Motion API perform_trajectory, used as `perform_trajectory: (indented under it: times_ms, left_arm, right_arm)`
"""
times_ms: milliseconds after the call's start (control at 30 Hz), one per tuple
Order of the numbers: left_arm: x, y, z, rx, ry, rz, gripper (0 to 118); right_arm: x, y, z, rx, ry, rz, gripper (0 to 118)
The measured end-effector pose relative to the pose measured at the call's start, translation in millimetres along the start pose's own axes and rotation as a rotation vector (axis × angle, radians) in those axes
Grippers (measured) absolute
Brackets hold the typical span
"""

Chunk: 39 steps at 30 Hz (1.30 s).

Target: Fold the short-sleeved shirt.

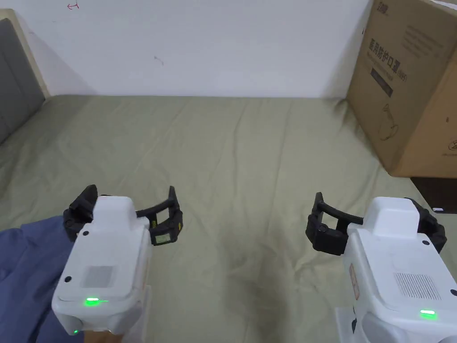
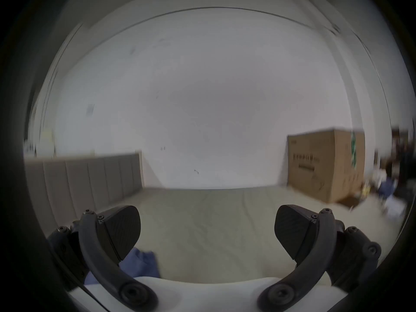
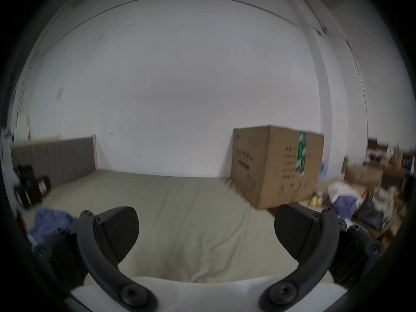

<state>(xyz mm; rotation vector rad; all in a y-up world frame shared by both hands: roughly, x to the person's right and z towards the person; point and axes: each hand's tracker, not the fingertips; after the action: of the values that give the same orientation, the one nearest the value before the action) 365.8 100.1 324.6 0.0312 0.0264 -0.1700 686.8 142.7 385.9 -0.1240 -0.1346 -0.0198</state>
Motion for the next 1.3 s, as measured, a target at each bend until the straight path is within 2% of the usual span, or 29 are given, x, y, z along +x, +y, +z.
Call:
perform_trajectory:
  times_ms: [1300]
  left_arm:
    - [-1,6,4,-0.001,-0.031,0.050,118]
  right_arm:
    - [-4,1,2,-0.012,0.005,0.052,117]
